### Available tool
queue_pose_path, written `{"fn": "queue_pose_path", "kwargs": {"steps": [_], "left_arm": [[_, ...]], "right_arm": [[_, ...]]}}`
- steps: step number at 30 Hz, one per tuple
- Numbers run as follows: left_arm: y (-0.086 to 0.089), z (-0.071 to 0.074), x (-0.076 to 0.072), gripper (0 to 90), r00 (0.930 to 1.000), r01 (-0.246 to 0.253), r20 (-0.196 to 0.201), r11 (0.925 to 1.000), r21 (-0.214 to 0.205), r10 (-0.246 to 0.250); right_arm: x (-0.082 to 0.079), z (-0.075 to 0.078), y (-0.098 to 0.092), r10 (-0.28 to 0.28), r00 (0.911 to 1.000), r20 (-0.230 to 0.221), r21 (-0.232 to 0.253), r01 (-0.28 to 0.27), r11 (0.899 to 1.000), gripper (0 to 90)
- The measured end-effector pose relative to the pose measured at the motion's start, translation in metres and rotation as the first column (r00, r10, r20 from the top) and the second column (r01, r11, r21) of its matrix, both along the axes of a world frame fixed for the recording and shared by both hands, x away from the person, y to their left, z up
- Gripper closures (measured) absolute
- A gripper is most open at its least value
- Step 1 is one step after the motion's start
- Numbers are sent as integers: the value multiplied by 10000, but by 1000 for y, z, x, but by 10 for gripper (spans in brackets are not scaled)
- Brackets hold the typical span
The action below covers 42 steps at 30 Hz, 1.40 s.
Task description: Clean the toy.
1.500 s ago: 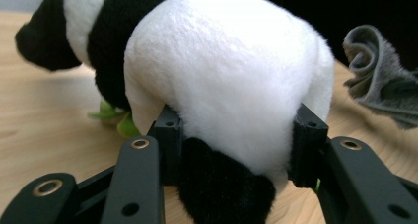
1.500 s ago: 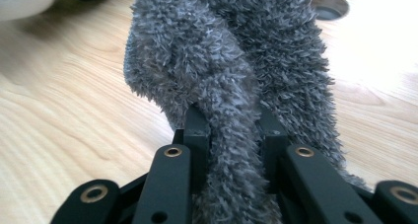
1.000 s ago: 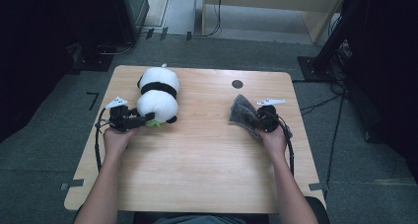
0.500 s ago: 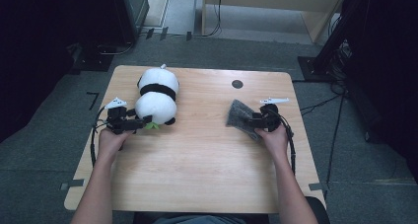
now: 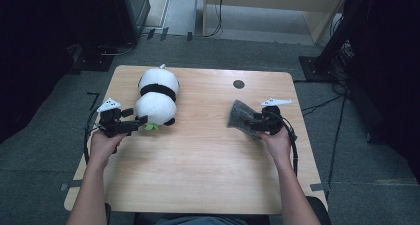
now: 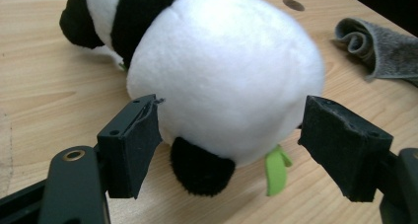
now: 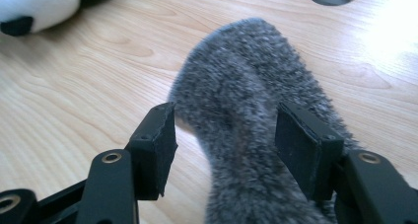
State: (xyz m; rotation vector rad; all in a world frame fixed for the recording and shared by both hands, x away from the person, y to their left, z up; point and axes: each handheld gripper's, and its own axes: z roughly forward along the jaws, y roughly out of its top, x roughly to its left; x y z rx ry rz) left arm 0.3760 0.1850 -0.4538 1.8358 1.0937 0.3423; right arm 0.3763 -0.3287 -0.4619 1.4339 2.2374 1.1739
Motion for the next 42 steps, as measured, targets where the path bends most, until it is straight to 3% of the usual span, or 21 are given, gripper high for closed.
{"fn": "queue_pose_path", "kwargs": {"steps": [9, 16, 26, 30, 35, 40, 42], "left_arm": [[-21, 18, -14, 227, 9961, 452, 750, 9985, 310, -474], [-50, 21, -21, 220, 9895, 1071, 921, 9931, 472, -1111], [-95, 10, -27, 212, 9799, 1841, 653, 9806, 679, -1885], [-115, 0, -29, 213, 9765, 2071, 448, 9752, 783, -2110], [-134, -15, -31, 210, 9724, 2304, 119, 9676, 1031, -2328], [-145, -29, -32, 212, 9704, 2402, -76, 9615, 1337, -2414], [-149, -35, -32, 216, 9669, 2549, -250, 9549, 1525, -2541]], "right_arm": [[-13, 11, 17, 638, 9972, 383, -173, -632, 9979, 412], [-25, 12, 35, 1208, 9905, 654, -287, -1191, 9925, 412], [-37, 10, 54, 1863, 9794, 773, -215, -1852, 9825, 413], [-41, 3, 63, 2020, 9766, 741, -55, -2021, 9793, 425], [-42, -8, 79, 2359, 9699, 612, -338, -2342, 9716, 426], [-41, -20, 85, 2370, 9712, 255, -341, -2361, 9711, 426], [-42, -25, 86, 2314, 9721, 372, -400, -2299, 9724, 427]]}}
